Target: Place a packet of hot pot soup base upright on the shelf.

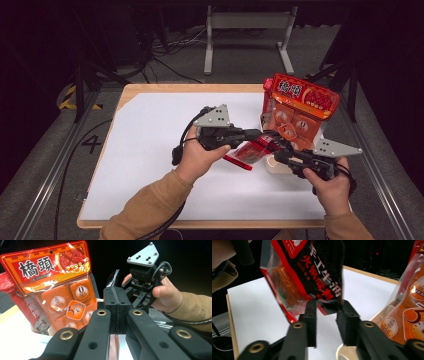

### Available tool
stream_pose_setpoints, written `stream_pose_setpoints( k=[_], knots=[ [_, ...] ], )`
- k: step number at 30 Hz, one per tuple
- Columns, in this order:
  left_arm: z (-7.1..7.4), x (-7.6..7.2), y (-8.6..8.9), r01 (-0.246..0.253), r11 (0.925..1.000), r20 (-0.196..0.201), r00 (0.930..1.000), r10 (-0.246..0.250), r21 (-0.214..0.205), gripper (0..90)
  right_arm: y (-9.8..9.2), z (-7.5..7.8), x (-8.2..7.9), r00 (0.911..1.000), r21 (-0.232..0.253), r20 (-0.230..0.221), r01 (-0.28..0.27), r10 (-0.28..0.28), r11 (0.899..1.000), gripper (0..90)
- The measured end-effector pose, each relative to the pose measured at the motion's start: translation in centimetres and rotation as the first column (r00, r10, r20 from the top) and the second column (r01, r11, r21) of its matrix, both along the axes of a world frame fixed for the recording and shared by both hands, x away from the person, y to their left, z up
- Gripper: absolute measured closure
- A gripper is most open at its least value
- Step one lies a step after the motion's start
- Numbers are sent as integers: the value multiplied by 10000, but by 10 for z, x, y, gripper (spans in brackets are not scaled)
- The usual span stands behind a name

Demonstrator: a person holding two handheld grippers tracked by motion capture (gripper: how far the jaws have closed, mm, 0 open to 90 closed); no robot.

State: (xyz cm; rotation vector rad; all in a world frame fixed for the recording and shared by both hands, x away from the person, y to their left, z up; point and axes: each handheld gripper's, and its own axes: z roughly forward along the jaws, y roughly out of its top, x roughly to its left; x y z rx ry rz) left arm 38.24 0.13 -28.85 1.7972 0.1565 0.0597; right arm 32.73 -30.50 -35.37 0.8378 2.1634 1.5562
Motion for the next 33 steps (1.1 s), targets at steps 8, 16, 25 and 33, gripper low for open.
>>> stream_pose_setpoints(
  k=[8, 16, 25, 33],
  knots=[
    [-2, 1, -2, 39, 10000, 60, 10000, -39, -62, 900, -7, 9, -6, 9961, -216, 705, 545, -528, 9983, 882],
    [-5, 7, -7, -67, 9999, 171, 9998, 68, -87, 900, -13, 23, -9, 9834, -481, 1456, 1160, -1079, 9921, 900],
    [-9, 18, -15, -208, 9998, 207, 9996, 208, 9, 900, -20, 28, -8, 9743, -399, 1728, 1533, -1443, 9874, 899],
    [-11, 22, -26, -328, 9990, 581, 9978, 310, 302, 900, -24, 33, -6, 9572, -782, 2225, 2067, -1850, 9753, 900]
  ],
)
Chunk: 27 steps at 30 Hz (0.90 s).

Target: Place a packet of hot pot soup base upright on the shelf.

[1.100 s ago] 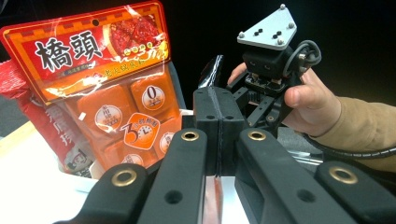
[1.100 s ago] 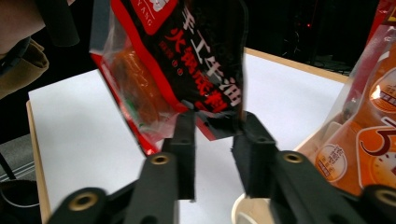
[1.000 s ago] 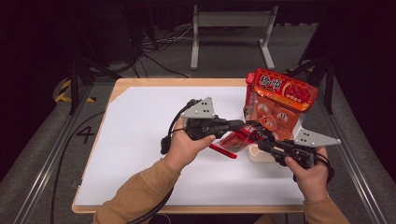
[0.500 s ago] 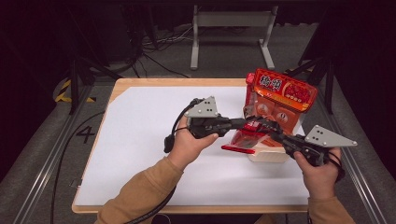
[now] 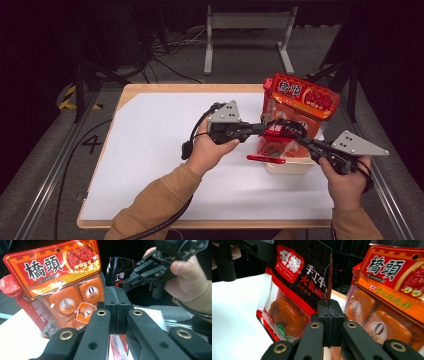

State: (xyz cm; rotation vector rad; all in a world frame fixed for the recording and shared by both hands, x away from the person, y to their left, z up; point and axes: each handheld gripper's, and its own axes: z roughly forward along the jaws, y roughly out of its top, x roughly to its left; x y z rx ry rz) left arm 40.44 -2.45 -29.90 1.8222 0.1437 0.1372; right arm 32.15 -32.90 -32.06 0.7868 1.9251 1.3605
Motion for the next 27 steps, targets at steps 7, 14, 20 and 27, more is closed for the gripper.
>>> stream_pose_setpoints(
  k=[7, 14, 20, 27],
  knots=[
    [-9, 8, -8, -242, 9993, -153, 9996, 246, 270, 900, -6, 0, 0, 9994, 64, 287, 208, -210, 9998, 900],
    [-13, 13, -16, -349, 9989, -161, 9992, 354, 323, 900, -9, 0, -1, 9979, -165, 482, 437, -428, 9989, 900],
    [-15, 13, -25, -268, 9988, -36, 9996, 270, 416, 900, -14, 1, -2, 9964, -213, 604, 603, -589, 9980, 900],
    [-15, 13, -31, -347, 9978, 92, 9994, 342, 566, 900, -17, 1, -5, 9933, -493, 947, 705, -656, 9963, 900]
  ],
)
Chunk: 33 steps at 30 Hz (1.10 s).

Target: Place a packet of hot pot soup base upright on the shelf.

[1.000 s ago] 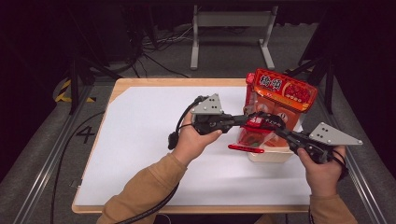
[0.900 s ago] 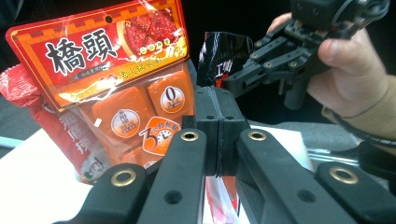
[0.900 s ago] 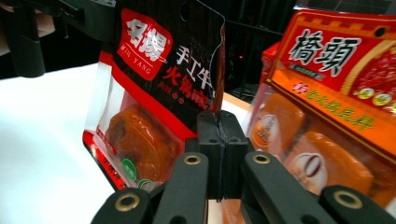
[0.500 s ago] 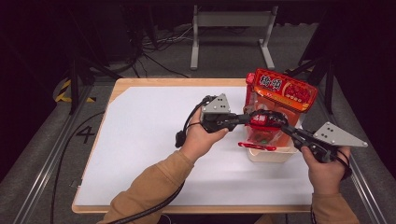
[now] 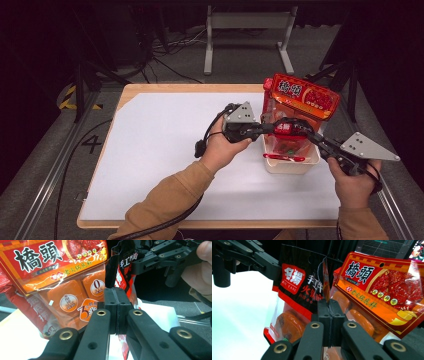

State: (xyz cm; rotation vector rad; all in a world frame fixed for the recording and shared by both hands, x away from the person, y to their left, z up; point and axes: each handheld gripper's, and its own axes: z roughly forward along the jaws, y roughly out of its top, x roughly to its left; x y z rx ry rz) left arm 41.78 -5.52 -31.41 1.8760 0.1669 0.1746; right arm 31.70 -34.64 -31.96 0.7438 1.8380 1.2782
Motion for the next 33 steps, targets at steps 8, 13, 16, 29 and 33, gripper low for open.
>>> stream_pose_setpoints(
  k=[8, 13, 16, 29, 33],
  knots=[
    [-3, 4, -7, -147, 9998, 106, 9998, 145, 118, 900, -3, -3, 0, 9999, -159, 98, 43, -41, 9999, 900],
    [-6, 6, -13, -96, 9998, -25, 10000, 96, 182, 900, -7, -5, 0, 9999, -156, 68, 142, -141, 9998, 900],
    [-8, 6, -15, -10, 9997, -56, 10000, 11, 236, 900, -9, -6, 0, 9997, -209, -31, 226, -227, 9995, 899],
    [-19, 7, -21, 290, 9977, -645, 9976, -251, 607, 900, -15, -14, -2, 9967, -145, -739, 331, -341, 9993, 881],
    [-22, 8, -22, 412, 9968, -914, 9952, -349, 687, 900, -16, -16, -2, 9947, -26, -974, 318, -319, 9995, 873]
  ],
)
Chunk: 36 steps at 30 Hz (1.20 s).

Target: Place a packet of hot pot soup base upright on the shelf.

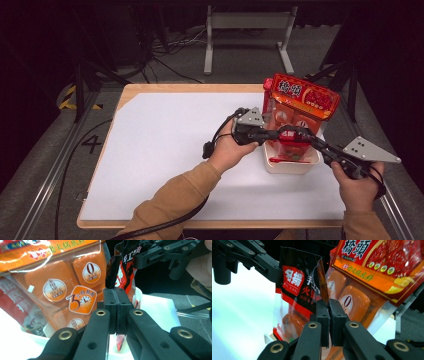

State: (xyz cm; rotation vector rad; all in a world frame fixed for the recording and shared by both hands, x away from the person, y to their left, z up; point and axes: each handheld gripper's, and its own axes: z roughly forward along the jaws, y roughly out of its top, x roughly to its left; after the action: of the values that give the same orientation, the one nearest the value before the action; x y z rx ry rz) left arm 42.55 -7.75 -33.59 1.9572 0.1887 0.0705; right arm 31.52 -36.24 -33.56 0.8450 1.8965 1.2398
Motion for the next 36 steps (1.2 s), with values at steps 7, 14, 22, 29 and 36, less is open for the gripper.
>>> stream_pose_setpoints(
  k=[7, 14, 22, 29, 36],
  knots=[
    [0, -2, -1, 146, 9995, -207, 9997, -140, 263, 900, -2, -2, 0, 9997, 57, -229, -23, 24, 10000, 874],
    [-4, -4, -5, 269, 9982, -341, 9991, -251, 540, 900, -4, -3, -1, 9963, 63, -860, -67, 72, 10000, 858],
    [-10, -3, -9, 339, 9956, -549, 9981, -291, 877, 895, -7, -8, 1, 9911, -9, -1333, -50, 49, 10000, 837],
    [-15, -4, -13, 390, 9925, -709, 9970, -309, 1156, 894, -10, -10, 3, 9844, 24, -1756, -106, 109, 9999, 780],
    [-22, -2, -14, 344, 9897, -1013, 9947, -203, 1389, 861, -10, -8, 3, 9818, 43, -1885, -239, 243, 9997, 730]
  ],
)
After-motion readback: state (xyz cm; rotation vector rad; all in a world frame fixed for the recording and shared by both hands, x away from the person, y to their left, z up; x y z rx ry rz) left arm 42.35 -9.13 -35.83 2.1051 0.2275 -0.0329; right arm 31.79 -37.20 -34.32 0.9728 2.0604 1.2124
